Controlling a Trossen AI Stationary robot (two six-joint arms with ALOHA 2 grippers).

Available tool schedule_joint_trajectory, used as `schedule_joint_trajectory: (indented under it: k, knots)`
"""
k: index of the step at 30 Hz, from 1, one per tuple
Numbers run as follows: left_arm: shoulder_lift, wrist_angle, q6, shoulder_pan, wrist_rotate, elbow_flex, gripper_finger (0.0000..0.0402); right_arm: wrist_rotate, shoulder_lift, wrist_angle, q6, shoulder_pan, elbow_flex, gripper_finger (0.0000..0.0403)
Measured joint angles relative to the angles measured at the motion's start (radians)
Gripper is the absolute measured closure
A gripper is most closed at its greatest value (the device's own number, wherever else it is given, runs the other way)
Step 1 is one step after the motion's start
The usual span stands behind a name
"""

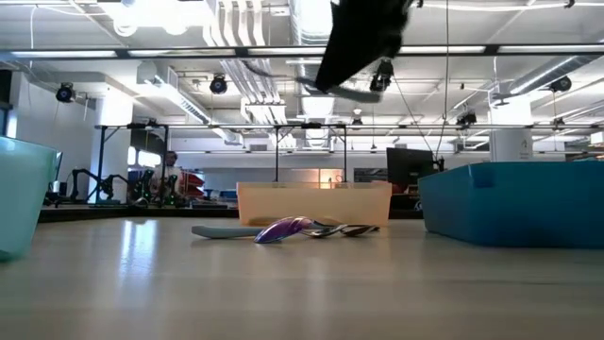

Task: Sort silverware by color (type)
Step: Put the blue spoon into the orange bin, then put the purple spoon into the blue bin

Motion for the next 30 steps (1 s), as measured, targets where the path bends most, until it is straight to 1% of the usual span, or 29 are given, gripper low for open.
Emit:
schedule_joint_trajectory:
  k: [3, 5, 9, 13, 17, 20, 21, 23, 25, 28, 30]
  knots:
    - [0.0, 0.001, -0.023, 0.05, -0.015, 0.0, 0.024, 0.047, -0.011, -0.008, -0.13, -0.096, -0.001, 0.0376]
    - [0.0, 0.003, -0.021, 0.08, -0.032, 0.0, 0.024, 0.059, -0.012, -0.009, -0.205, -0.168, -0.002, 0.0376]
    - [0.0, 0.003, 0.037, 0.13, -0.073, 0.0, 0.024, 0.072, 0.007, 0.001, -0.342, -0.324, -0.004, 0.0376]
    - [0.0, 0.003, 0.074, 0.168, -0.094, 0.0, 0.024, 0.078, 0.07, 0.038, -0.421, -0.48, -0.007, 0.0376]
    - [0.0, 0.003, 0.087, 0.198, -0.099, 0.0, 0.024, 0.036, 0.125, 0.076, -0.474, -0.588, -0.007, 0.0376]
    - [0.0, 0.004, 0.086, 0.212, -0.104, 0.0, 0.024, -0.033, 0.156, 0.068, -0.475, -0.629, -0.007, 0.0374]
    - [0.0, 0.004, 0.086, 0.216, -0.104, 0.0, 0.024, -0.059, 0.158, 0.065, -0.476, -0.635, -0.007, 0.0368]
    - [0.0, 0.005, 0.086, 0.22, -0.104, 0.0, 0.024, -0.085, 0.157, 0.068, -0.486, -0.635, -0.007, 0.0344]
    - [0.0, 0.006, 0.086, 0.226, -0.107, 0.0, 0.024, -0.089, 0.147, 0.068, -0.505, -0.631, -0.007, 0.0315]
    - [0.0, 0.006, 0.086, 0.236, -0.153, 0.0, 0.024, -0.089, 0.117, 0.051, -0.51, -0.614, -0.007, 0.028]
    - [0.0, 0.008, 0.086, 0.25, -0.181, 0.0, 0.024, -0.089, 0.084, 0.022, -0.51, -0.6, -0.006, 0.0264]
